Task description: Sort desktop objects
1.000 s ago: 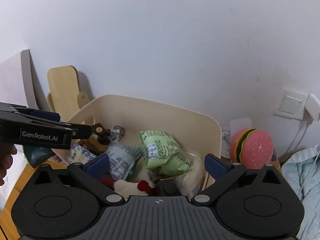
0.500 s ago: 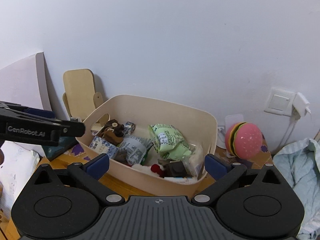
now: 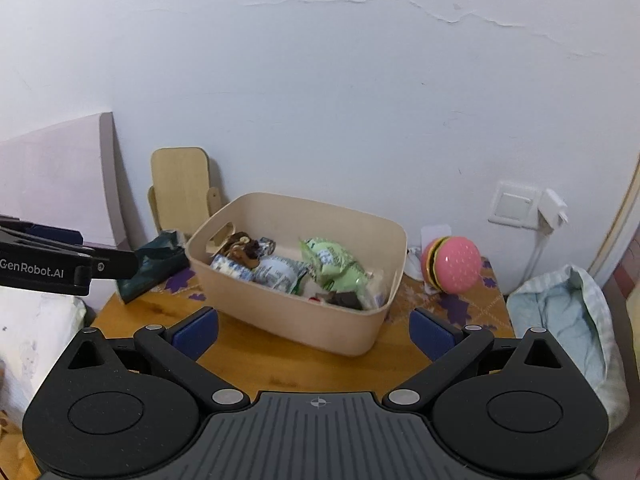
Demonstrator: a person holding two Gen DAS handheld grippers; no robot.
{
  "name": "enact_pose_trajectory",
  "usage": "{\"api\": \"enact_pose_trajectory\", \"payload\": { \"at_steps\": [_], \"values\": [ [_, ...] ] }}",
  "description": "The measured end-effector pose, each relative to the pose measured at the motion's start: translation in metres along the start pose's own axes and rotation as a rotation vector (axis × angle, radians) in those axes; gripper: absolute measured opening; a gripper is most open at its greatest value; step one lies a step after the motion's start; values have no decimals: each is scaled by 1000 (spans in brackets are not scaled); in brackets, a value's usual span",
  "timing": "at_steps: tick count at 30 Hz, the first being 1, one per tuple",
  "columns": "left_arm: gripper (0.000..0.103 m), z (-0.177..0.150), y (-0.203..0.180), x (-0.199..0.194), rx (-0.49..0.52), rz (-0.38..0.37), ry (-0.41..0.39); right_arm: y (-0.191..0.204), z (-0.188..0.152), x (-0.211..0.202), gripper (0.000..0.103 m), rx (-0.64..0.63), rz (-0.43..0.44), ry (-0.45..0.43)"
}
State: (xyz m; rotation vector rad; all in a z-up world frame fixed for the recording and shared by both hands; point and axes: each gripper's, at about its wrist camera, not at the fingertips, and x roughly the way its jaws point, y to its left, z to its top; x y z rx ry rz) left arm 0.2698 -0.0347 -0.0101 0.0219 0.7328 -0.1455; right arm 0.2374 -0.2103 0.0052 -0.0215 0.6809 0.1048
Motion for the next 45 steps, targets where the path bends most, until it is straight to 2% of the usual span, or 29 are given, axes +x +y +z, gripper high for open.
{"api": "enact_pose_trajectory", "payload": {
  "at_steps": [10, 15, 20, 29, 39, 45],
  "values": [
    [81, -47, 0, -83, -2, 52, -11, 27, -21, -87, 103, 25, 0, -20],
    [81, -71, 2, -121, -28, 111, -6, 50, -32, -125, 103, -50, -36, -54],
    [81, -87, 8, -157, -70, 91, -6, 66, -49, -153, 103, -65, -19, -31],
    [81, -111, 4, -210, -37, 102, -31, 73, -73, -197, 103, 12, -12, -20],
    [82, -137, 1, -251, -2, 81, -6, 63, -82, -236, 103, 63, -34, -22],
    [82, -143, -5, -264, 2, 45, 16, 63, -82, -251, 103, 60, -41, -23]
  ]
}}
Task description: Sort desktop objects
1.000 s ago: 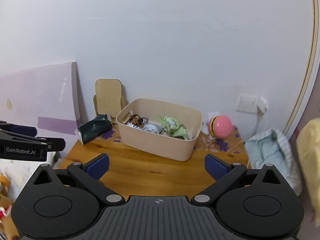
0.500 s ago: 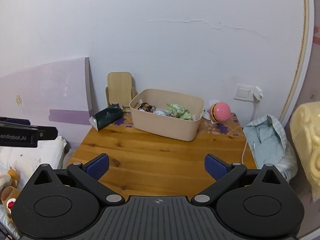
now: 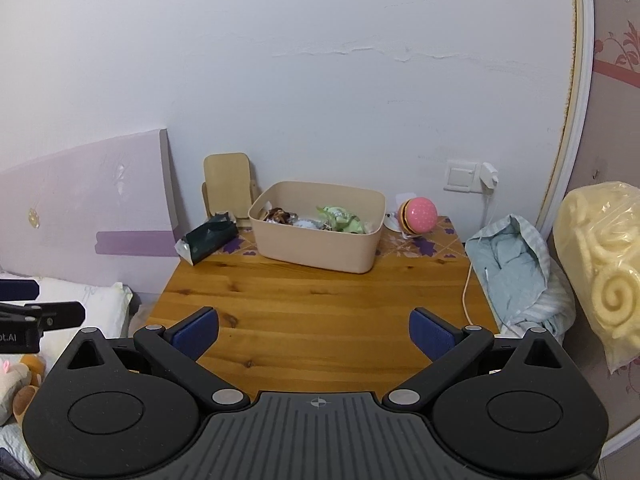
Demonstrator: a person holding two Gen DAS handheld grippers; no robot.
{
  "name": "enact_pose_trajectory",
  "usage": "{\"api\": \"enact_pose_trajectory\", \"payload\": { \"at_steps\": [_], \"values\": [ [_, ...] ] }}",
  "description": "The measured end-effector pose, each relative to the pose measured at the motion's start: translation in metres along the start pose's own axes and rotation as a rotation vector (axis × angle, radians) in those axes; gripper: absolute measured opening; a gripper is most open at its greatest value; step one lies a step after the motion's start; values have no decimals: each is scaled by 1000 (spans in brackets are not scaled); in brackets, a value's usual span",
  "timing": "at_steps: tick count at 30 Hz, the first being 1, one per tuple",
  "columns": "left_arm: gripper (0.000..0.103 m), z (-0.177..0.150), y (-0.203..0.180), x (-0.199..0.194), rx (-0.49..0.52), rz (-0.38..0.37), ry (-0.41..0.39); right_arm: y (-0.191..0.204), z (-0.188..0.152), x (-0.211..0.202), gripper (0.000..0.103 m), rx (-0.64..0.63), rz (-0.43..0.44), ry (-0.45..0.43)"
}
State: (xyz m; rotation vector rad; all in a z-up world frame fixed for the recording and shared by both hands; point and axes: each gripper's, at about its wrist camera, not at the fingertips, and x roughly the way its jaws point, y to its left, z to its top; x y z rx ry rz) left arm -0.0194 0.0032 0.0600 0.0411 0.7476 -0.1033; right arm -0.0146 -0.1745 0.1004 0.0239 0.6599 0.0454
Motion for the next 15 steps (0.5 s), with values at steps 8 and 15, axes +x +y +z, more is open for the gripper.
{"api": "enact_pose_trajectory", "payload": {
  "at_steps": [8, 15],
  "values": [
    [82, 0, -3, -4, 3, -24, 10, 8, -2, -1, 103, -27, -13, 16],
    [82, 1, 4, -3, -11, -30, 16, 11, -2, 8, 103, -23, -15, 40]
  ]
}}
